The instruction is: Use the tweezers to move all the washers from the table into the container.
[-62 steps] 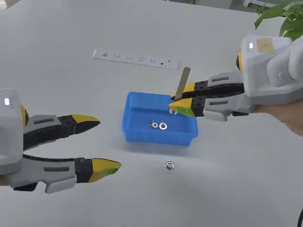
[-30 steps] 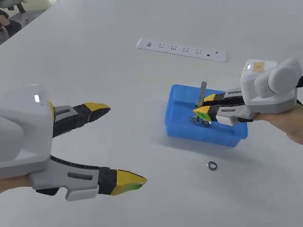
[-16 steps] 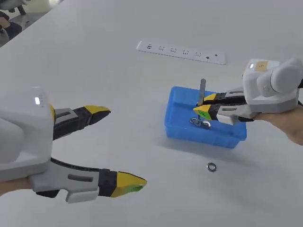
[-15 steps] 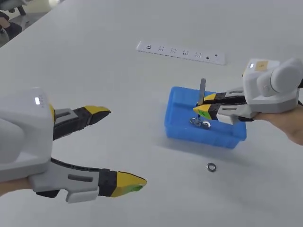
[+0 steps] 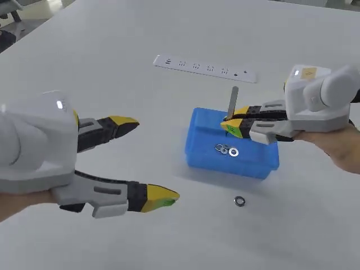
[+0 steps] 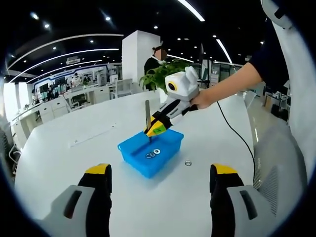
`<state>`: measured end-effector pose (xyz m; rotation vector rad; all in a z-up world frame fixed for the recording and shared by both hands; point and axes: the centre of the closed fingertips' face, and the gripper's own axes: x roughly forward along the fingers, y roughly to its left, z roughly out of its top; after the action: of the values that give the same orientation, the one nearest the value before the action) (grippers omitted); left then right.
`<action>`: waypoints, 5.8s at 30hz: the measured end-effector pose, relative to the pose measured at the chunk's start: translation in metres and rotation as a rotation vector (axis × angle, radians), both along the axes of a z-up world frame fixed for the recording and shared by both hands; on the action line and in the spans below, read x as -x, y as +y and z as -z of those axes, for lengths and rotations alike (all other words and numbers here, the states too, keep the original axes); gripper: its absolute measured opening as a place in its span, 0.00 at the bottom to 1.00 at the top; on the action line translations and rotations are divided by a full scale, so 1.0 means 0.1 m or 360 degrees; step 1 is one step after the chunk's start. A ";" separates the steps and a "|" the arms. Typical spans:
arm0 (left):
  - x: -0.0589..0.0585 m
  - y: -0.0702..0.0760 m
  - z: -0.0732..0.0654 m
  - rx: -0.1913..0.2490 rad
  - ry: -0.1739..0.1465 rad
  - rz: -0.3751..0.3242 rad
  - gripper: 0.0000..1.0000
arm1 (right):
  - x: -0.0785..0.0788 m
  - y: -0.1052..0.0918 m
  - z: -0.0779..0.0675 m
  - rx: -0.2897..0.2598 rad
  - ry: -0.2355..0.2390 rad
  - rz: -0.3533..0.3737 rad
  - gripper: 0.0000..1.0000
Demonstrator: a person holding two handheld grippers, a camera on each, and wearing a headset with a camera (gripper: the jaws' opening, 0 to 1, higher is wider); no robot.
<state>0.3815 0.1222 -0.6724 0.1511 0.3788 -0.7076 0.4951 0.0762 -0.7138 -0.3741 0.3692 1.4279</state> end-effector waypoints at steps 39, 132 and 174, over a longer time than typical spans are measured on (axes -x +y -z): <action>-0.95 -0.98 -0.31 0.0290 -0.0075 0.0673 0.28 | 0.21 -0.07 -0.10 -0.0002 0.0037 -0.0127 0.07; -0.17 -1.36 0.17 0.0077 -0.0119 0.0859 0.05 | 1.12 -1.51 -0.12 0.0058 0.0066 0.0144 0.49; -0.07 -1.34 0.31 0.0000 -0.0065 0.0943 0.05 | 1.51 -1.41 0.12 0.0051 0.0222 0.0067 0.61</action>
<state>0.3887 -0.0121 -0.7037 0.2826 0.2943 -1.2862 0.3439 -0.0650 -0.7253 -0.2915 0.5111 1.4121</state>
